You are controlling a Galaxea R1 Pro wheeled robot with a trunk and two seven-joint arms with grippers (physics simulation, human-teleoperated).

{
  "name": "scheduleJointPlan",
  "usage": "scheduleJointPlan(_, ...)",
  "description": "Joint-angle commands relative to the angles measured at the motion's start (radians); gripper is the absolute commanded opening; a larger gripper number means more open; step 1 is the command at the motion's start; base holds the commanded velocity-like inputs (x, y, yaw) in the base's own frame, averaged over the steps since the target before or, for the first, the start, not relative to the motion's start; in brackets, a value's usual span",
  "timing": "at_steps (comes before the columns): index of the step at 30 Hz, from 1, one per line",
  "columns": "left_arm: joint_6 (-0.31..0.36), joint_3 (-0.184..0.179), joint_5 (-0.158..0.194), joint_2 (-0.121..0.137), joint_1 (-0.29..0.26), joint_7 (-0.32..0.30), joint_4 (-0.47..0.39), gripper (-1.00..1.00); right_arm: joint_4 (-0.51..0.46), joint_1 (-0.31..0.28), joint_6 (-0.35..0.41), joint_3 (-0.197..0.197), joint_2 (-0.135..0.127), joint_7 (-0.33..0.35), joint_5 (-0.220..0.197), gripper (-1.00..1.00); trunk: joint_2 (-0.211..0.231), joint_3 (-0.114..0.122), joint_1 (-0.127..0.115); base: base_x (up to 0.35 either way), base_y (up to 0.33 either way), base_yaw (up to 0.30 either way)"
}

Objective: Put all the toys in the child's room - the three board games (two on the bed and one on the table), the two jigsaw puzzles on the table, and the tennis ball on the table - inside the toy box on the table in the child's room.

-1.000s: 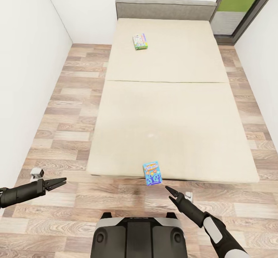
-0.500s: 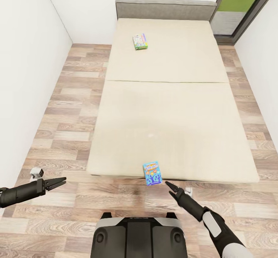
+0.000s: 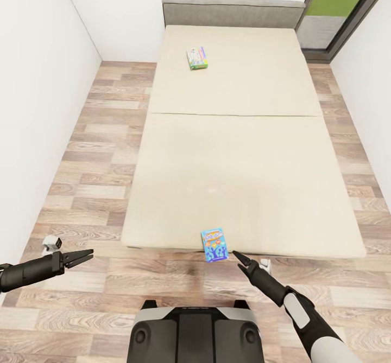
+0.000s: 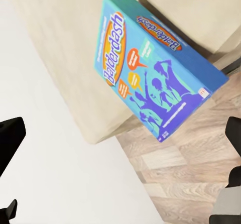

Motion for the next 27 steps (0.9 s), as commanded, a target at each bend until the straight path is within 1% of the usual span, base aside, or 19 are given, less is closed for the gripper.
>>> scheduleJointPlan(1, 0.011, 0.000, -0.001, 0.000, 0.000, -0.004, 0.000, 1.00, 0.000, -0.001, 0.008, -0.002, 0.000, 0.002, -0.006, 1.00, -0.009, -0.004, 0.004, 0.000, 0.000, 0.000)
scheduleJointPlan(21, 0.011, 0.000, -0.004, 0.000, 0.000, -0.004, 0.000, 1.00, 0.001, -0.001, 0.006, -0.002, 0.005, 0.002, -0.006, 1.00, -0.149, -0.067, 0.081, 0.000, 0.000, 0.000)
scheduleJointPlan(27, 0.011, 0.000, -0.004, 0.000, 0.000, -0.004, 0.000, 1.00, 0.001, -0.001, 0.007, -0.002, 0.005, 0.002, -0.006, 1.00, -0.149, -0.067, 0.081, 0.000, 0.000, 0.000)
